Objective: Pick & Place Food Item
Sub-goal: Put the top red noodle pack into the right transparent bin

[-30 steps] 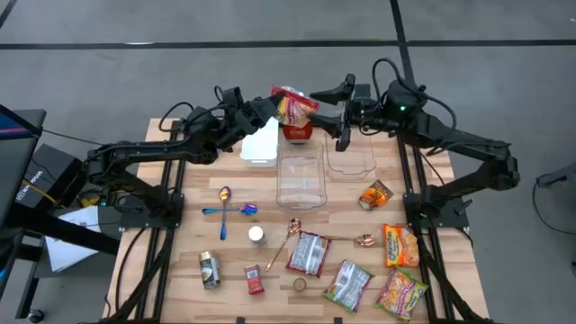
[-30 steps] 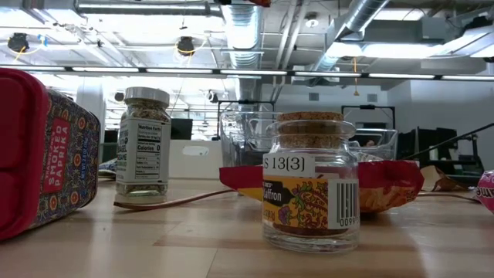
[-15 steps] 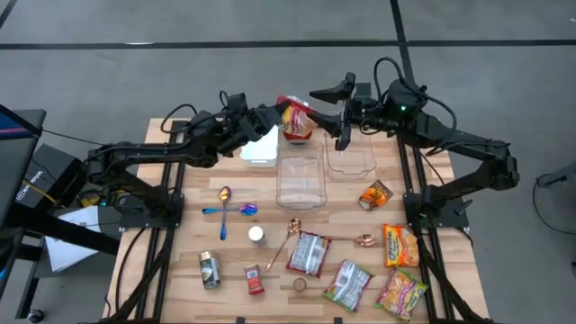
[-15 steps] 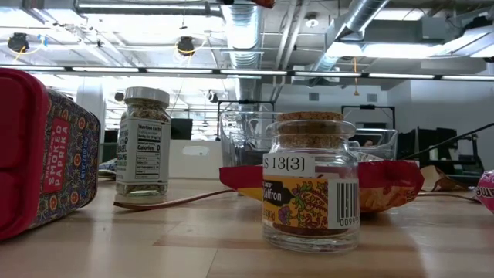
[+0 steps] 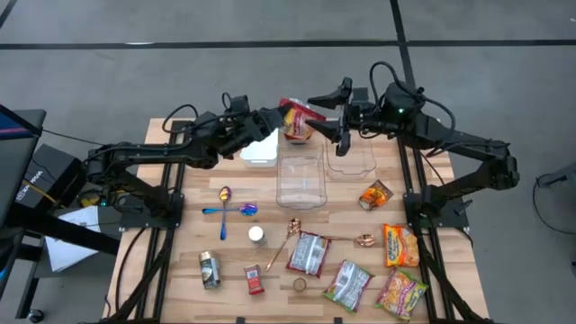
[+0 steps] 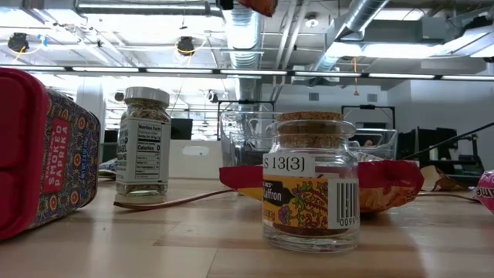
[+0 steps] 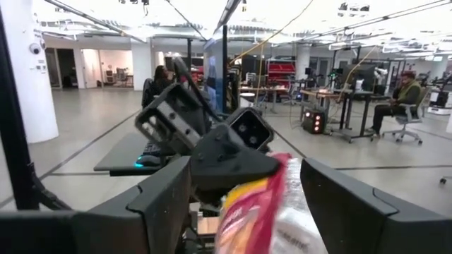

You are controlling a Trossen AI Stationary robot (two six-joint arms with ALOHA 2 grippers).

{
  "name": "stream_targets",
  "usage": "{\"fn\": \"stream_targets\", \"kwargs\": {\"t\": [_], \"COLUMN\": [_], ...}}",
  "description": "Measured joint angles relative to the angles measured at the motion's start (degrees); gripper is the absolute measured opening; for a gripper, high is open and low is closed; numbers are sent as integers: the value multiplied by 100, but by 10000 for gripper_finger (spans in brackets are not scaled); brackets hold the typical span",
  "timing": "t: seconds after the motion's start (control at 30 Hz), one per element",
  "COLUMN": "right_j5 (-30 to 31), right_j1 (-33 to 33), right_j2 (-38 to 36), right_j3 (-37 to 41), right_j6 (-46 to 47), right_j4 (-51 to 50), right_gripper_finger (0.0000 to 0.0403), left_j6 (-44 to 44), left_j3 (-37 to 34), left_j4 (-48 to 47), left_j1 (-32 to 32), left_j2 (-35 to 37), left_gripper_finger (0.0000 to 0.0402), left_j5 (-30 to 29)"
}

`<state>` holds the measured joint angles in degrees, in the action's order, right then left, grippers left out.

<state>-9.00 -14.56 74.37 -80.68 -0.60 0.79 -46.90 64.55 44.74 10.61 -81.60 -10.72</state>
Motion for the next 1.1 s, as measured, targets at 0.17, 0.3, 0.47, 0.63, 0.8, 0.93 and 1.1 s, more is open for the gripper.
{"fn": "stream_targets", "kwargs": {"t": [0.17, 0.3, 0.47, 0.63, 0.8, 0.93, 1.1], "right_j5": [27, 129, 182, 348, 357, 455, 462], "right_j1": [3, 27, 80, 75, 45, 51, 47], "right_j2": [76, 220, 284, 288, 282, 280, 280], "right_j3": [-10, -2, 0, -4, -3, -2, -2], "right_j6": [0, -3, -26, -122, -107, -99, -92], "right_j4": [-39, -8, 51, 138, 119, 102, -10], "right_gripper_finger": [260, 260, 260, 260, 260, 251, 206], "left_j6": [-15, -54, -51, -50, -50, -52, -52], "left_j3": [0, 0, 0, 0, 0, 0, 0], "left_j4": [0, -1, -18, -25, -22, -25, -24], "left_j1": [-26, -63, -92, -94, -94, -94, -92], "left_j2": [2, 2, 2, 2, 2, 2, 2], "left_gripper_finger": [0, 0, 0, 0, 0, 0, 0], "left_j5": [0, -9, -46, -55, -72, -72, -71]}}
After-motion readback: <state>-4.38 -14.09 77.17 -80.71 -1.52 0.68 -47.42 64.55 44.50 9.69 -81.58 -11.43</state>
